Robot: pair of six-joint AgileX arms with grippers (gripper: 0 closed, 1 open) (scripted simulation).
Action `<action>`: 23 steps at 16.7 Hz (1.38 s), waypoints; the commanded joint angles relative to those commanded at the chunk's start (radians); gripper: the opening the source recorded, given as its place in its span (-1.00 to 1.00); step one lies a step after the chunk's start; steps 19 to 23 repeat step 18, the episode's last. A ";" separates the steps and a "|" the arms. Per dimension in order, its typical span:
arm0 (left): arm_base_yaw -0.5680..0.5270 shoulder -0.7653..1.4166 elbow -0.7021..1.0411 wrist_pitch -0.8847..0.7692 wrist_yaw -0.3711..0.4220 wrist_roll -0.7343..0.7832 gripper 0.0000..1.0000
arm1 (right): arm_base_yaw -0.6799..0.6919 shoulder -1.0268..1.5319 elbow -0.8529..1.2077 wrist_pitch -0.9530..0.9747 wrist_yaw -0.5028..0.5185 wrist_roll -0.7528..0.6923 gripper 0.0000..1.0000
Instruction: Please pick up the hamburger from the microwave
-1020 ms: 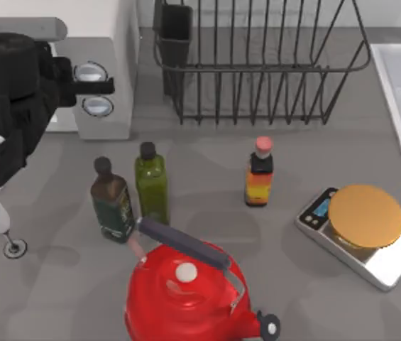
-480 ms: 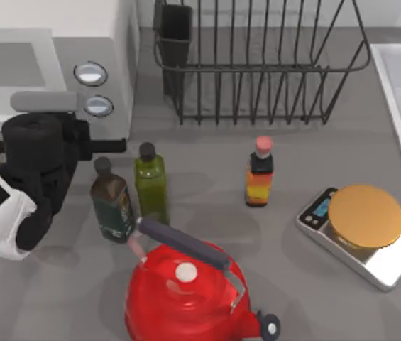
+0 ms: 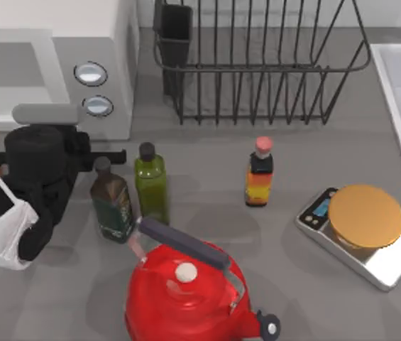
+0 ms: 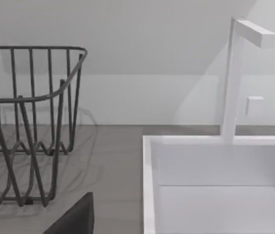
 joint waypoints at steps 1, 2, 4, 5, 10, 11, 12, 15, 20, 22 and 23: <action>0.000 0.000 0.000 0.000 0.000 0.000 -0.70 | 0.000 0.000 0.000 0.000 0.000 0.000 1.00; 0.000 0.000 0.000 0.000 0.000 0.000 -0.55 | 0.000 0.000 0.000 0.000 0.000 0.000 1.00; 0.000 0.000 0.000 0.000 0.000 0.000 -0.25 | 0.000 0.000 0.000 0.000 0.000 0.000 1.00; 0.000 0.000 0.000 0.000 0.000 0.000 -0.10 | 0.000 0.000 0.000 0.000 0.000 0.000 1.00; 0.000 0.000 0.000 0.000 0.000 0.000 0.66 | 0.000 0.000 0.000 0.000 0.000 0.000 1.00; 0.000 0.000 0.000 0.000 0.000 0.000 0.81 | 0.000 0.000 0.000 0.000 0.000 0.000 1.00; 0.000 0.000 0.000 0.000 0.000 0.000 0.96 | 0.000 0.000 0.000 0.000 0.000 0.000 1.00; 0.000 0.000 0.000 0.000 0.000 0.000 1.00 | 0.000 0.000 0.000 0.000 0.000 0.000 1.00; 0.000 0.000 0.000 0.000 0.000 0.000 1.00 | 0.000 0.000 0.000 0.000 0.000 0.000 1.00; 0.000 0.000 0.000 0.000 0.000 0.000 1.00 | 0.000 0.000 0.000 0.000 0.000 0.000 1.00; 0.000 0.000 0.000 0.000 0.000 0.000 1.00 | 0.000 0.000 0.000 0.000 0.000 0.000 1.00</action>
